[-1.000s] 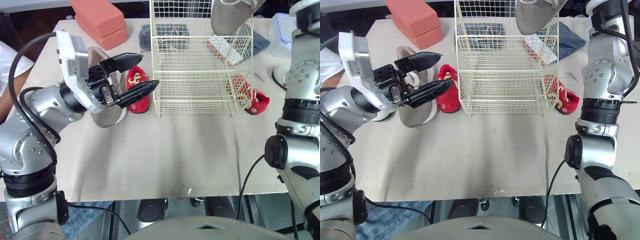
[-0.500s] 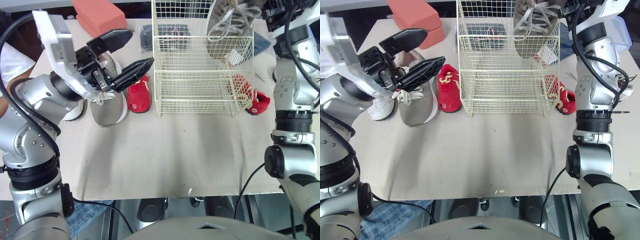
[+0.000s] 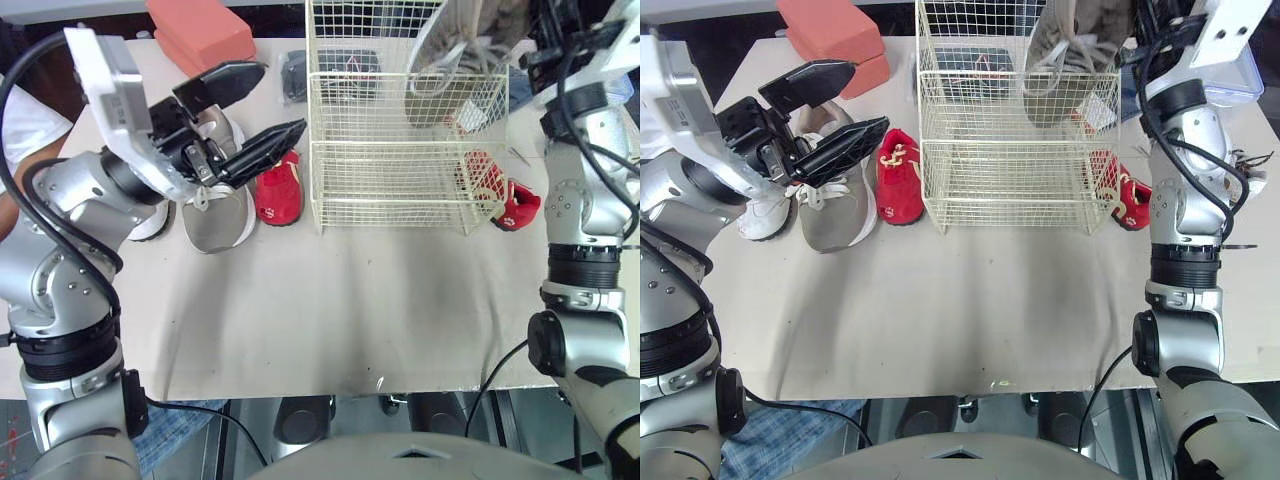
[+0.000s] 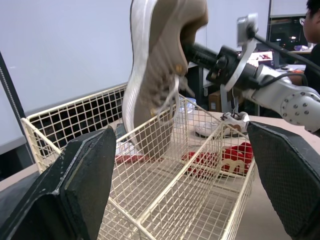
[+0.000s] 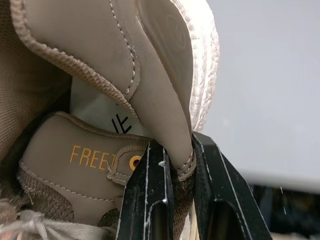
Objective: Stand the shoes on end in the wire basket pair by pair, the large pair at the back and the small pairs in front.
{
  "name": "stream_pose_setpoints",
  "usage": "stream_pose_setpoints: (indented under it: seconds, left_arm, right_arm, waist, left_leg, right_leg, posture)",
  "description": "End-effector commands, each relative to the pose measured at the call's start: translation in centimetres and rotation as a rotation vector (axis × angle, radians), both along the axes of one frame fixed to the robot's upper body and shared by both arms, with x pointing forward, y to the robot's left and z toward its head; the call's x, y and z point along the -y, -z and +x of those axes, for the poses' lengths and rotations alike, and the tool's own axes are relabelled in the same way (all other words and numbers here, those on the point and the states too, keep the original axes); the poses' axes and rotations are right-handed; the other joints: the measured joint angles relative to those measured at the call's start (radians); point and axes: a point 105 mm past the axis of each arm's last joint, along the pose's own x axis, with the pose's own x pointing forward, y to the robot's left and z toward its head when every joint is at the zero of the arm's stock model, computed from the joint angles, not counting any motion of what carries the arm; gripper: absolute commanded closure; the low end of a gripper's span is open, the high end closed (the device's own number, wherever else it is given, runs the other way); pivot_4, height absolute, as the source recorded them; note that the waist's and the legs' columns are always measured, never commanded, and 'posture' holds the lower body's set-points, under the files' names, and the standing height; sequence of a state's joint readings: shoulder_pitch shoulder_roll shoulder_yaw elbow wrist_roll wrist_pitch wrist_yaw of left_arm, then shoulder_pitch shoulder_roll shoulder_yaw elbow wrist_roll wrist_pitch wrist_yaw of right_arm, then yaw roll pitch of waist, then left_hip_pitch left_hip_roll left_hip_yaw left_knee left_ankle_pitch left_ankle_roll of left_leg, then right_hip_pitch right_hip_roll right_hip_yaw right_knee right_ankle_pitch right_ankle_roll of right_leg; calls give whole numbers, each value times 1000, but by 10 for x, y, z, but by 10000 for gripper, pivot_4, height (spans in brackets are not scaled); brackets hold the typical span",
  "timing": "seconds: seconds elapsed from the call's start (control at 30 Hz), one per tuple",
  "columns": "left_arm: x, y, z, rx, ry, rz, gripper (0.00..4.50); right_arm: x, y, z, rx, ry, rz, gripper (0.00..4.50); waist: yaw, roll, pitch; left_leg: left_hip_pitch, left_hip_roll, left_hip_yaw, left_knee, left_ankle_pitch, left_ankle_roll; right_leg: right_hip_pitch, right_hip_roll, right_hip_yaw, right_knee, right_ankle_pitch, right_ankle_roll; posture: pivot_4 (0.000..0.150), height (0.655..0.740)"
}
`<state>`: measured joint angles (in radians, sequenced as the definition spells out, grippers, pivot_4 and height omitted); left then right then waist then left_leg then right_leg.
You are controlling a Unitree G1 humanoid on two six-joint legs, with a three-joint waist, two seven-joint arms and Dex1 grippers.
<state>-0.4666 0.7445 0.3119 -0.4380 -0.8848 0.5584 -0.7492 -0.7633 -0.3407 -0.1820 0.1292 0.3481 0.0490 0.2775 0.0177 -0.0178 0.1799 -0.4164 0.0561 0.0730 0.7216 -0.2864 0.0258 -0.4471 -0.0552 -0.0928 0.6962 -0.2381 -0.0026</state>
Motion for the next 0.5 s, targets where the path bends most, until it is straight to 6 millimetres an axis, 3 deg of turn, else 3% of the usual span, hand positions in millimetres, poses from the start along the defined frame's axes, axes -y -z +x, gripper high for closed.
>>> stream_pose_setpoints:
  seconds: [0.03,0.5]
  left_arm:
    - [-1,-3,-3,32,6,-3,197]
    - [0,0,-3,17,7,1,197]
  right_arm:
    - [8,10,1,-51,53,-49,45000]
    - [9,32,4,-169,78,-66,45000]
  waist:
    - [0,0,0]
    - [1,0,0]
  left_leg:
    - [0,0,0,0,0,0]
    - [0,0,-1,0,0,0]
  right_leg:
    - [0,0,0,0,0,0]
    - [0,0,-1,-1,0,0]
  posture:
    - [1500,6860]
    - [1500,6860]
